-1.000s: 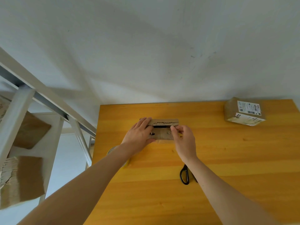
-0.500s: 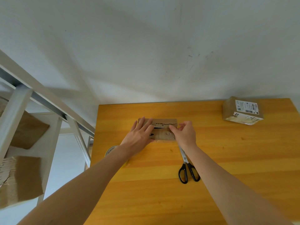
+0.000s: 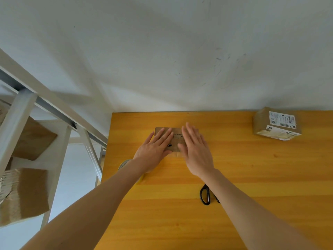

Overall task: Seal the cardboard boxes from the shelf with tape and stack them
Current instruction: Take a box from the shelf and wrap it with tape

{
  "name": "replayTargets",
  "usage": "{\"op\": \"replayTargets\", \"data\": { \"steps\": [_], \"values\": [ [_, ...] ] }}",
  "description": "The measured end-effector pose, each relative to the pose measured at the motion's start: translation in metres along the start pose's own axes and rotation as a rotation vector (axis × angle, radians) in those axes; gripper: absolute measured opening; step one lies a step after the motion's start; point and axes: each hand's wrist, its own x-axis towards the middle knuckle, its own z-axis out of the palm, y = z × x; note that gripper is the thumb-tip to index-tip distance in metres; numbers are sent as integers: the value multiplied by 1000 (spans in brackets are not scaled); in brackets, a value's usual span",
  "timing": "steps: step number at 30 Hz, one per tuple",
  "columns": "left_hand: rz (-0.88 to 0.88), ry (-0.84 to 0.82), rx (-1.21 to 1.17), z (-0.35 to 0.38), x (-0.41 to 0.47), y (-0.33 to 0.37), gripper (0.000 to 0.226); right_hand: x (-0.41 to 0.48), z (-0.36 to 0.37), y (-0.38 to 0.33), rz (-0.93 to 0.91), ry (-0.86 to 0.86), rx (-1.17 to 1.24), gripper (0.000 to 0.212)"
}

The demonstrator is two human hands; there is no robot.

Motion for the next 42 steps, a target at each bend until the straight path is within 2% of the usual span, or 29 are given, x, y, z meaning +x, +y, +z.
{"op": "replayTargets", "data": {
  "steps": [3, 11, 15, 20, 26, 29, 34, 37, 42],
  "values": [
    [-15, 6, 32, 6, -2, 4, 65, -2, 11, 9, -25, -130, -146, 70],
    [-106, 2, -135, 8, 2, 11, 80, 1, 14, 17, -28, -170, -101, 77],
    [-201, 35, -272, 12, -11, 23, 88, -16, 17, 14, 42, -123, -152, 86],
    [-255, 38, -498, 3, -8, 24, 90, -11, 7, 7, 83, -178, -150, 91],
    [-309, 101, -453, -9, -18, 15, 78, -22, -5, -4, 106, -97, -165, 93],
    [-295, 120, -499, -16, -27, 9, 74, -28, -4, -14, 72, -52, -157, 88],
    [-447, 416, -514, 3, -78, -13, 36, -46, 7, -38, -116, 152, -100, 67],
    [-412, 346, -409, 29, -115, -22, 18, -57, 27, -54, -237, 203, -109, 53],
    [-298, 118, -237, 54, -136, -20, 32, -61, 58, -81, -252, 34, 35, 37]
  ]
}}
